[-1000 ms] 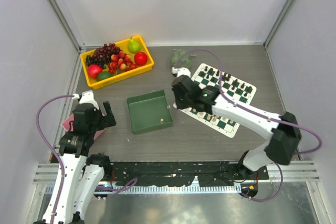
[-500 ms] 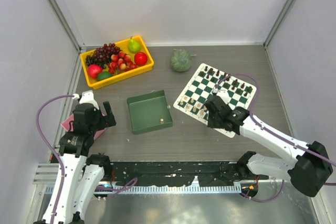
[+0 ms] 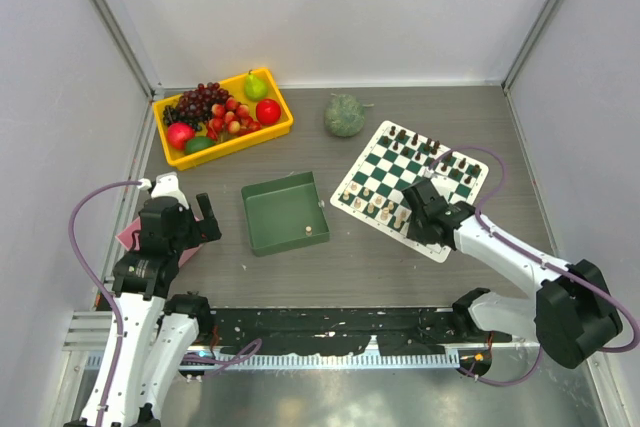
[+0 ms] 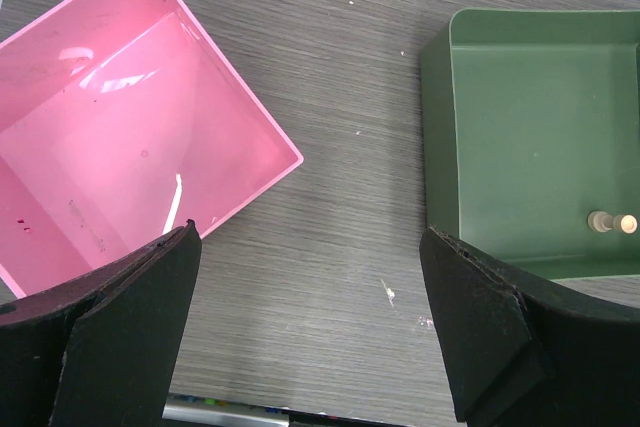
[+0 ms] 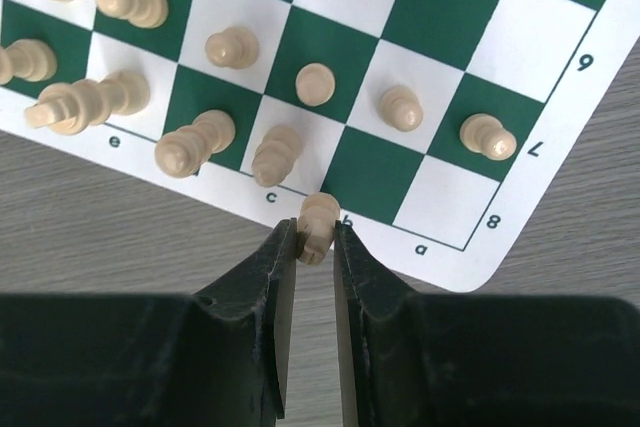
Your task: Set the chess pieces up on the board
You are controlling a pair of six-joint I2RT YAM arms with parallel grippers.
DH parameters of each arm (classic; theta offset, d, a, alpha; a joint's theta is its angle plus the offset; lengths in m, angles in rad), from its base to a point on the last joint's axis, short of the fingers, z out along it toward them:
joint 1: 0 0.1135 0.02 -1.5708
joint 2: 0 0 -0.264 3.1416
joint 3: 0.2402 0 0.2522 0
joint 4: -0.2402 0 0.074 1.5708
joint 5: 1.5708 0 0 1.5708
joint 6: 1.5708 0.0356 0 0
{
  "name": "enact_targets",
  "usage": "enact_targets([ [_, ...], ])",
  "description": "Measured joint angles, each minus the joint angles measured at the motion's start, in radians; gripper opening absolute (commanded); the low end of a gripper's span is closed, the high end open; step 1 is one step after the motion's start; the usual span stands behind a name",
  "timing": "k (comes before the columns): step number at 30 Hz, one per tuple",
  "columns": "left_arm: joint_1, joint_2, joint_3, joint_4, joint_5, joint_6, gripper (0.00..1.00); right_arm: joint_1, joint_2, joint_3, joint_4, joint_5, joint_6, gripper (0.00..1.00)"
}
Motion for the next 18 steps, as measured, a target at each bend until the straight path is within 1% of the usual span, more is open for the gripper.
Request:
enact_targets([
  [16,0.000,0.000,0.000,0.000,0.000,0.000,0.99,-0.078,0.024,-0.033,0.068,0.026,-0.023,0.21],
  [18,0.000,0.000,0.000,0.000,0.000,0.000,0.99,-0.082,0.024,-0.033,0.072,0.026,-0.026,0.23],
])
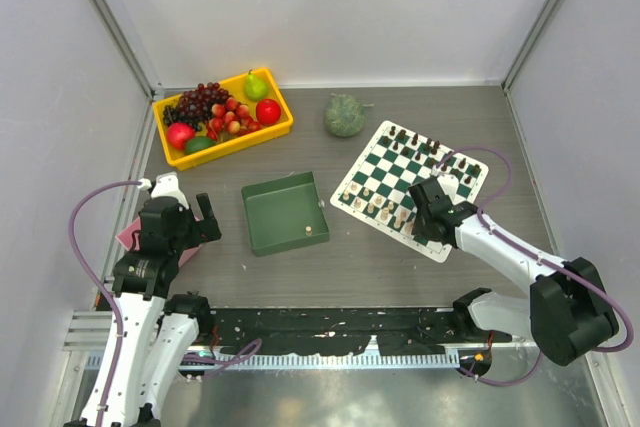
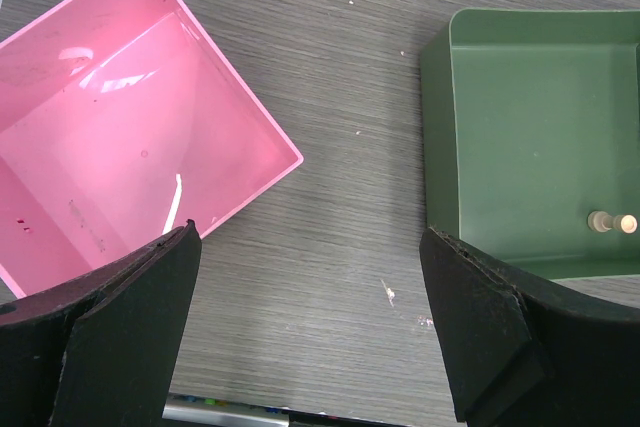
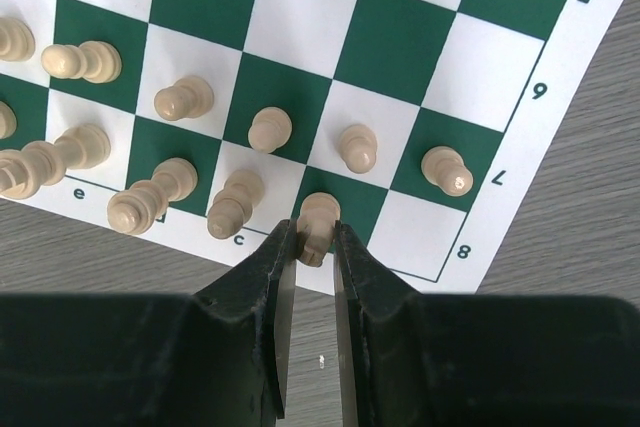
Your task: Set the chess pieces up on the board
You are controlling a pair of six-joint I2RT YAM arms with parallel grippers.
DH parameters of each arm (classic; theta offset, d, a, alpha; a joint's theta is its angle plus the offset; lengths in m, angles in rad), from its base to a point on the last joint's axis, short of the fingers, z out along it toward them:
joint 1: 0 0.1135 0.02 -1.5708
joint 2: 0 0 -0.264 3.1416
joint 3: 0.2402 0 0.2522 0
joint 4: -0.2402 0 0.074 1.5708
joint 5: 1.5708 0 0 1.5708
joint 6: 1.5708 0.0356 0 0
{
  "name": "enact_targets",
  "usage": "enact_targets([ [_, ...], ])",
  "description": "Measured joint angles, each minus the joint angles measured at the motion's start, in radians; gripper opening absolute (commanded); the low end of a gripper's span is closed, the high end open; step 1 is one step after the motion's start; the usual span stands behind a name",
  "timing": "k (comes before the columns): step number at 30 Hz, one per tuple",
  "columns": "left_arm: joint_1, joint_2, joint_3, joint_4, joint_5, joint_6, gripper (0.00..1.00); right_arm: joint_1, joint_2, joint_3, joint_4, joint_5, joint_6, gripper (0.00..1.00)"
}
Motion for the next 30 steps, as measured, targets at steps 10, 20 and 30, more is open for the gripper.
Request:
enact_targets([
  [10,0.000,0.000,0.000,0.000,0.000,0.000,0.99,-0.007,0.014,-0.001,0.013,-0.002,-0.004,0.28],
  [20,0.000,0.002,0.000,0.000,0.000,0.000,0.99,-0.006,0.011,0.001,-0.004,-0.006,-0.024,0.48],
  [30,0.000,0.008,0.000,0.000,0.002,0.000,0.99,-0.006,-0.162,0.080,-0.065,-0.054,-0.074,0.56],
])
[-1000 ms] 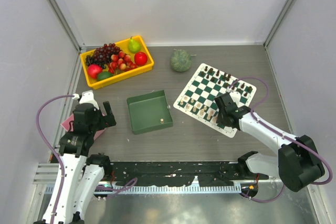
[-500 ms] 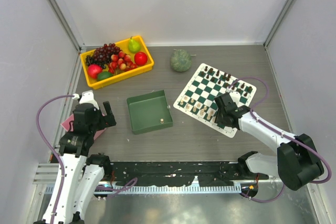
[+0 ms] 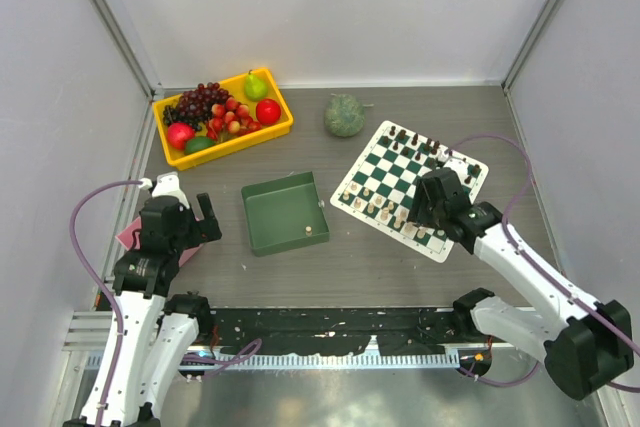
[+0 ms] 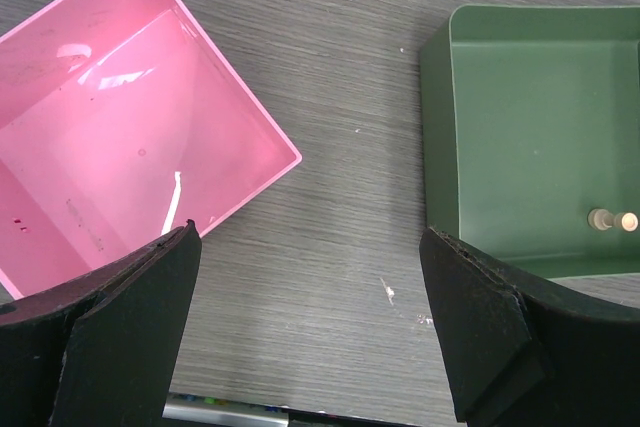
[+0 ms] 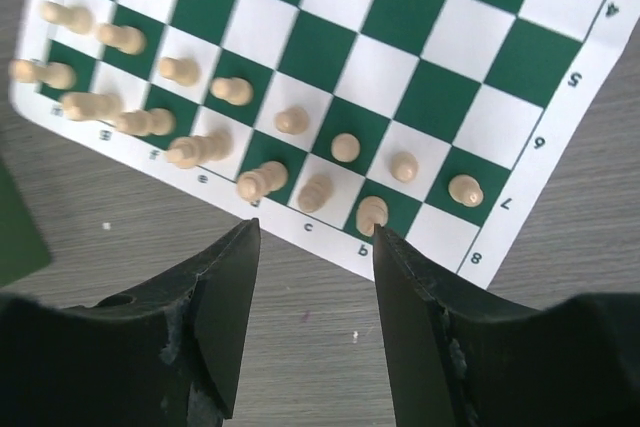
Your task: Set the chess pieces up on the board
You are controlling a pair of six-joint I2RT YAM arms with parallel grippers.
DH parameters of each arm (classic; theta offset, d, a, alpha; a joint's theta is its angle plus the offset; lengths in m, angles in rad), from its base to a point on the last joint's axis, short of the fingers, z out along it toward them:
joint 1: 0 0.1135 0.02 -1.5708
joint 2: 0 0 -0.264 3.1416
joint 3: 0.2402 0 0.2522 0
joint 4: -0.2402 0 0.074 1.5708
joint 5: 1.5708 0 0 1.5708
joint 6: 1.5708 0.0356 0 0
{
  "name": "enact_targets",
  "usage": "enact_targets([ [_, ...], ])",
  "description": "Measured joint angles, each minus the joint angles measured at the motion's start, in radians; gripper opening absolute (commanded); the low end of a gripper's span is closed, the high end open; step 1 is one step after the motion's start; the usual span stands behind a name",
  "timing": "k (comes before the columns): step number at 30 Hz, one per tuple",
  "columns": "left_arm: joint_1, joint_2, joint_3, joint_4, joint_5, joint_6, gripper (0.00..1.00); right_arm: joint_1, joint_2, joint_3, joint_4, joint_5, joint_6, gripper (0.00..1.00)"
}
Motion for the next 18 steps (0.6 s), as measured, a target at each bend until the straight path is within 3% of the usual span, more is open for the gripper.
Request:
enact_targets([
  [8,0.000,0.006,0.000,0.000,0.006,0.000,0.99,0.085,-0.004,0.124,0.003,-0.045,-0.013,0.58],
  [12,0.000,0.006,0.000,0.000,0.006,0.000,0.99,0.251,0.142,0.248,0.033,-0.048,-0.026,0.61],
  [18,0.000,0.007,0.000,0.000,0.005,0.000,0.99,0.385,0.436,0.413,0.113,-0.111,-0.027,0.62],
])
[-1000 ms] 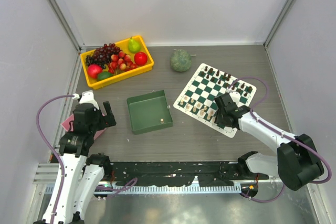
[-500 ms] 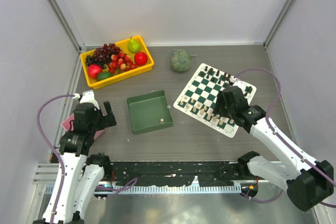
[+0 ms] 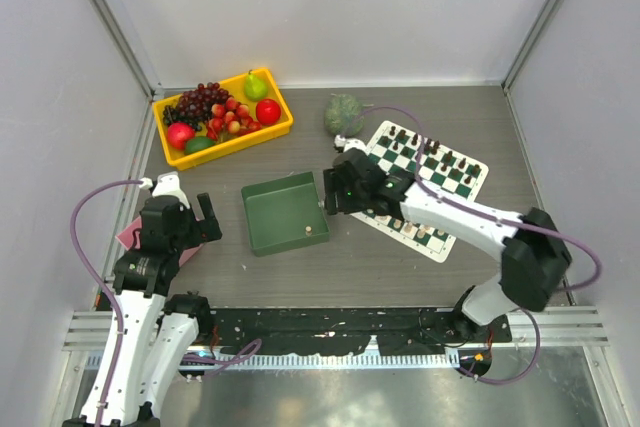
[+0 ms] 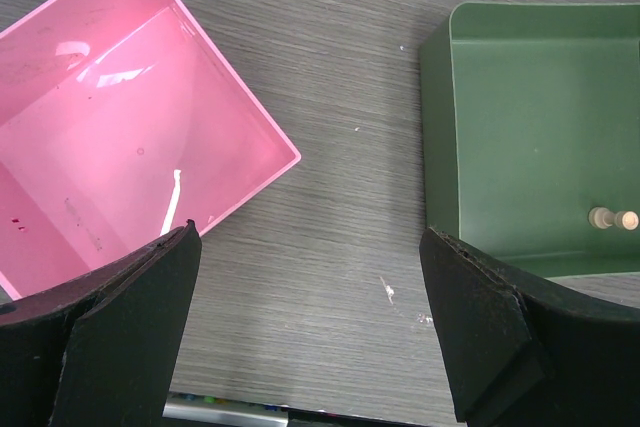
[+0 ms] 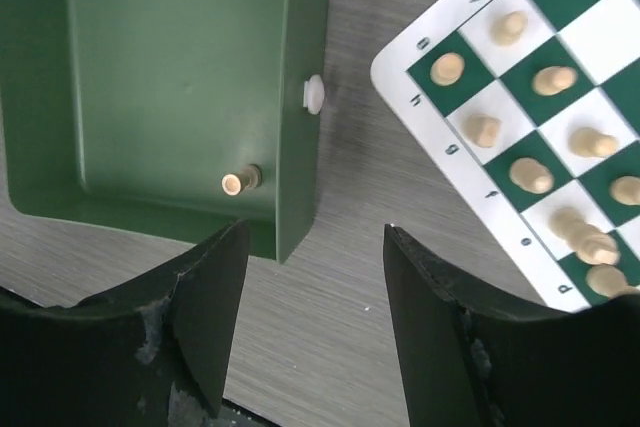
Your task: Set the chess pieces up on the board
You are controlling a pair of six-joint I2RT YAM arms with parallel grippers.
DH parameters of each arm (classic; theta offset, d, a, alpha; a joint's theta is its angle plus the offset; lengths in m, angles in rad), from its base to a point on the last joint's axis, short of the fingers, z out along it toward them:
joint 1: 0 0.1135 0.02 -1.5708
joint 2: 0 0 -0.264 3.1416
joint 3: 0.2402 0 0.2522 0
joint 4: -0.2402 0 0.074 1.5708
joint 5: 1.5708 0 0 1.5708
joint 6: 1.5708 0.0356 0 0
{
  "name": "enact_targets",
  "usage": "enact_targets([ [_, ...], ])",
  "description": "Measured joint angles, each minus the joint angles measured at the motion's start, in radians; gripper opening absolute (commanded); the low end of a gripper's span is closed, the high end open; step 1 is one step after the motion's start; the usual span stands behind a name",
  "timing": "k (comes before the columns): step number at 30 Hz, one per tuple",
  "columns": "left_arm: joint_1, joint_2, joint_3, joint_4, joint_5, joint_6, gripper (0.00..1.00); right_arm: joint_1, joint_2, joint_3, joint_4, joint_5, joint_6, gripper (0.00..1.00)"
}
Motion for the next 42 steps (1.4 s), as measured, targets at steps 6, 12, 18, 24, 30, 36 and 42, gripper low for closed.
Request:
enact_targets([
  [6,0.000,0.000,0.000,0.000,0.000,0.000,0.99,0.010,0.230,0.158,-0.003,-0.038,-0.016,0.56],
  [12,0.000,0.001,0.000,0.000,0.000,0.000,0.99,0.009,0.344,0.217,-0.005,-0.067,-0.050,0.40],
  [18,0.000,0.006,0.000,0.000,0.000,0.000,0.99,0.009,0.369,0.219,-0.013,-0.083,-0.101,0.26],
  [24,0.000,0.007,0.000,0.000,0.000,0.000,0.99,0.009,0.387,0.234,-0.015,-0.088,-0.153,0.16],
  [30,0.000,0.008,0.000,0.000,0.000,0.000,0.99,0.009,0.392,0.245,-0.023,-0.090,-0.230,0.10],
  [36,0.000,0.008,0.000,0.000,0.000,0.000,0.99,0.009,0.397,0.251,-0.023,-0.095,-0.322,0.10],
  [42,0.000,0.008,0.000,0.000,0.000,0.000,0.99,0.009,0.398,0.252,-0.015,-0.121,-0.439,0.10],
])
